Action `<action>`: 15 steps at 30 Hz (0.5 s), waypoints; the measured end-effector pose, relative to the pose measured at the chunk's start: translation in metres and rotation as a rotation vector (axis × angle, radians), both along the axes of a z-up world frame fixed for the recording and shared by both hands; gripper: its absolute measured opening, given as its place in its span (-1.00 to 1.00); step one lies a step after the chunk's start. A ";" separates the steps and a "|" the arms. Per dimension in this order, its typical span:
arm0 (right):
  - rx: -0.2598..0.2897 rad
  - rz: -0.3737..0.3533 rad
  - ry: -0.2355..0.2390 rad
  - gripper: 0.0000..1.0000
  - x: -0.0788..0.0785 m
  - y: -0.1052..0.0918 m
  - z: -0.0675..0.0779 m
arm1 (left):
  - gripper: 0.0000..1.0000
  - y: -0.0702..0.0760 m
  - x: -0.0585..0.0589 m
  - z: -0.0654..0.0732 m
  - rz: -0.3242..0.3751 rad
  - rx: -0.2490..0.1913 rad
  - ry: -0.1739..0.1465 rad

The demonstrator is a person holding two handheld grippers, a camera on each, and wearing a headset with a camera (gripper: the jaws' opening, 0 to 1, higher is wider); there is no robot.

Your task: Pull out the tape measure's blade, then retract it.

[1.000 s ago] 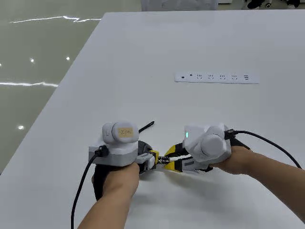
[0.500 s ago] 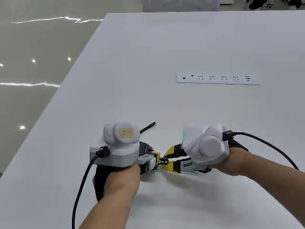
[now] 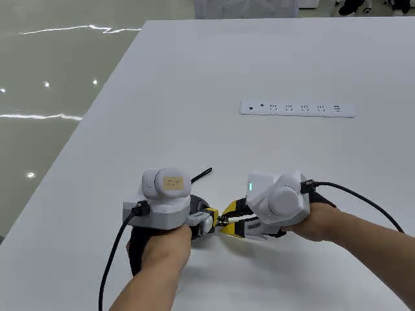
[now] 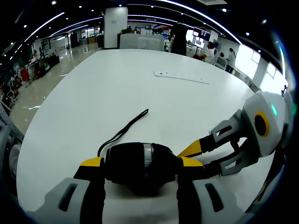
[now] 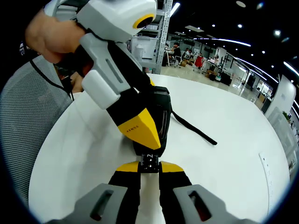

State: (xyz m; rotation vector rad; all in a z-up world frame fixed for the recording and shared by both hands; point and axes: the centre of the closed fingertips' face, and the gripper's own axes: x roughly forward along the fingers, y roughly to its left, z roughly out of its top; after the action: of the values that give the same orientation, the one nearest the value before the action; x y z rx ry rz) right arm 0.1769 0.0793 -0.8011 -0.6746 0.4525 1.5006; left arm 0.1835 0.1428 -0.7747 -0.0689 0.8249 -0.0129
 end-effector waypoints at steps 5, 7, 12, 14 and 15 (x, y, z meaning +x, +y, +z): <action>-0.001 -0.001 -0.001 -0.72 -0.001 0.001 0.000 | 0.16 0.000 -0.001 0.001 0.000 0.001 0.001; -0.002 -0.001 0.000 -0.72 -0.001 0.001 0.001 | 0.16 0.000 -0.001 0.002 -0.002 0.002 0.001; -0.005 0.002 -0.002 -0.72 -0.001 0.003 0.001 | 0.16 0.000 -0.001 0.002 0.003 -0.001 0.000; -0.005 0.004 -0.002 -0.72 -0.002 0.004 0.003 | 0.16 -0.001 -0.002 0.002 0.003 -0.002 -0.001; -0.005 0.004 -0.002 -0.72 -0.002 0.004 0.002 | 0.16 -0.002 -0.001 0.002 -0.002 -0.002 -0.001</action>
State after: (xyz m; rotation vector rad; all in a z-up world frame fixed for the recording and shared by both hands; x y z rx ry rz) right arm 0.1749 0.0832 -0.7990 -0.6814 0.4539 1.5027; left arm 0.1824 0.1410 -0.7724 -0.0701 0.8240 -0.0160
